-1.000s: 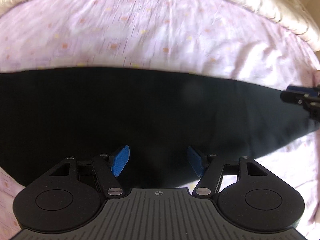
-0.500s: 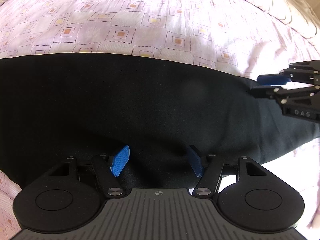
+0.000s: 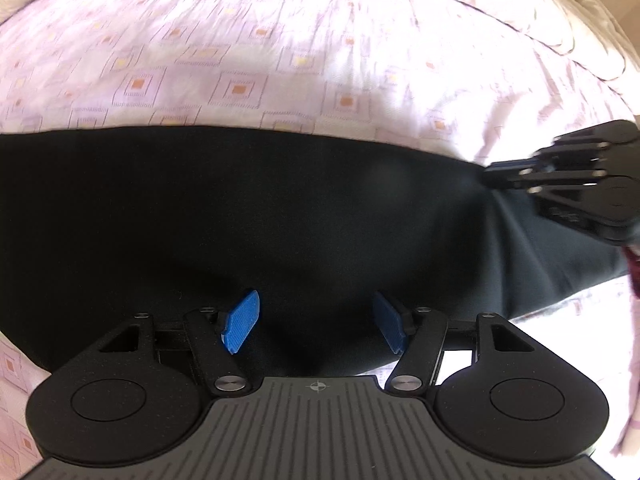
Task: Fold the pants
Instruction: 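Move the right gripper to the folded trouser edge near the pillow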
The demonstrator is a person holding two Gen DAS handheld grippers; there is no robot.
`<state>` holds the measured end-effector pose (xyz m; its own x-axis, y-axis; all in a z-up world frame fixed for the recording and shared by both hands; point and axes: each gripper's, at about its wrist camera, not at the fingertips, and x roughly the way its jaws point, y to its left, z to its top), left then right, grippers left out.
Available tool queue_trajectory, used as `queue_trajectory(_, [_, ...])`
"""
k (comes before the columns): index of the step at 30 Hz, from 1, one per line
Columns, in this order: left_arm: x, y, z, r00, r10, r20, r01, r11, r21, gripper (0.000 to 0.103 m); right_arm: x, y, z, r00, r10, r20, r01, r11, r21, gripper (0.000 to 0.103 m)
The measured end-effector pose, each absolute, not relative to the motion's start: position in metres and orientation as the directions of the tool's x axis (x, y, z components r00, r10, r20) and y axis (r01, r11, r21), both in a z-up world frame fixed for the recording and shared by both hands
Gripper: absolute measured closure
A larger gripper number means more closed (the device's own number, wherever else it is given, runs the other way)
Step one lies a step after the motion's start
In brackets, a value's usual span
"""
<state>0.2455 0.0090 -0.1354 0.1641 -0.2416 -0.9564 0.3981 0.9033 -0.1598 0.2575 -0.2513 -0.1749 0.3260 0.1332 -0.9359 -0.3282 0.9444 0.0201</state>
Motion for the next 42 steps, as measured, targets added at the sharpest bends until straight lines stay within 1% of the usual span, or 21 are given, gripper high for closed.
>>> queue_trajectory(1, [0.246,0.007,-0.133,0.165,-0.243,-0.956,0.403,0.901,-0.159,0.042,0.258,-0.252,-0.176,0.338,0.124,-0.933,-0.304,0.953,0.016,0.096])
queue_trajectory(2, [0.246,0.005,-0.13,0.169,-0.245,-0.955,0.408,0.899,-0.158,0.042,0.257,-0.254,-0.173,0.356,0.116,-0.927,-0.272,0.962,0.016,0.088])
queue_trajectory(4, [0.246,-0.002,-0.123,0.178,-0.257,-0.95,0.424,0.891,-0.162,0.042,0.25,-0.264,-0.161,0.41,0.107,-0.906,-0.179,0.983,0.035,0.089])
queue_trajectory(7, [0.247,-0.02,-0.113,0.183,-0.289,-0.94,0.463,0.868,-0.177,0.042,0.224,-0.294,-0.138,0.484,0.091,-0.87,0.033,0.992,0.122,0.086])
queue_trajectory(10, [0.246,-0.047,-0.109,0.17,-0.326,-0.93,0.511,0.836,-0.2,0.042,0.182,-0.334,-0.125,0.512,0.037,-0.858,0.262,0.945,0.197,0.082])
queue_trajectory(14, [0.242,-0.091,-0.112,0.145,-0.357,-0.923,0.583,0.784,-0.212,0.042,0.116,-0.38,-0.121,0.474,-0.086,-0.876,0.484,0.857,0.178,0.079])
queue_trajectory(16, [0.236,-0.111,-0.115,0.129,-0.37,-0.92,0.611,0.76,-0.22,0.042,0.086,-0.401,-0.121,0.44,-0.13,-0.888,0.566,0.808,0.162,0.075])
queue_trajectory(18, [0.231,-0.131,-0.119,0.113,-0.38,-0.918,0.629,0.742,-0.231,0.042,0.062,-0.421,-0.123,0.415,-0.158,-0.896,0.629,0.762,0.157,0.074])
queue_trajectory(21, [0.225,-0.152,-0.127,0.091,-0.374,-0.923,0.642,0.731,-0.232,0.042,0.04,-0.446,-0.124,0.388,-0.194,-0.901,0.669,0.732,0.13,0.073])
queue_trajectory(24, [0.224,-0.162,-0.139,0.069,-0.346,-0.936,0.633,0.74,-0.227,0.042,0.035,-0.464,-0.127,0.398,-0.206,-0.894,0.67,0.731,0.13,0.07])
queue_trajectory(27, [0.225,-0.168,-0.158,0.038,-0.282,-0.959,0.628,0.753,-0.196,0.042,0.04,-0.483,-0.14,0.413,-0.136,-0.9,0.641,0.746,0.181,0.066])
queue_trajectory(31, [0.22,-0.175,-0.162,0.055,-0.237,-0.97,0.658,0.739,-0.144,0.041,0.052,-0.495,-0.159,0.376,-0.065,-0.924,0.571,0.802,0.175,0.064])
queue_trajectory(34, [0.225,-0.176,-0.162,0.037,-0.239,-0.97,0.627,0.762,-0.163,0.037,0.055,-0.5,-0.169,0.372,-0.026,-0.928,0.532,0.825,0.19,0.061])
queue_trajectory(36, [0.229,-0.176,-0.163,0.024,-0.242,-0.97,0.612,0.771,-0.177,0.035,0.058,-0.504,-0.177,0.373,0.018,-0.928,0.52,0.824,0.224,0.059])
queue_trajectory(37, [0.229,-0.177,-0.163,0.021,-0.241,-0.97,0.61,0.772,-0.179,0.034,0.06,-0.508,-0.181,0.383,0.039,-0.923,0.519,0.817,0.251,0.055])
queue_trajectory(38, [0.229,-0.178,-0.163,0.018,-0.242,-0.97,0.611,0.77,-0.181,0.032,0.062,-0.511,-0.184,0.401,0.056,-0.915,0.517,0.81,0.276,0.053])
queue_trajectory(40, [0.227,-0.181,-0.164,0.02,-0.236,-0.971,0.622,0.764,-0.173,0.029,0.064,-0.52,-0.187,0.43,0.119,-0.895,0.521,0.777,0.353,0.053])
queue_trajectory(42, [0.224,-0.184,-0.165,0.023,-0.233,-0.972,0.632,0.757,-0.166,0.022,0.064,-0.529,-0.192,0.462,0.176,-0.869,0.53,0.731,0.43,0.053])
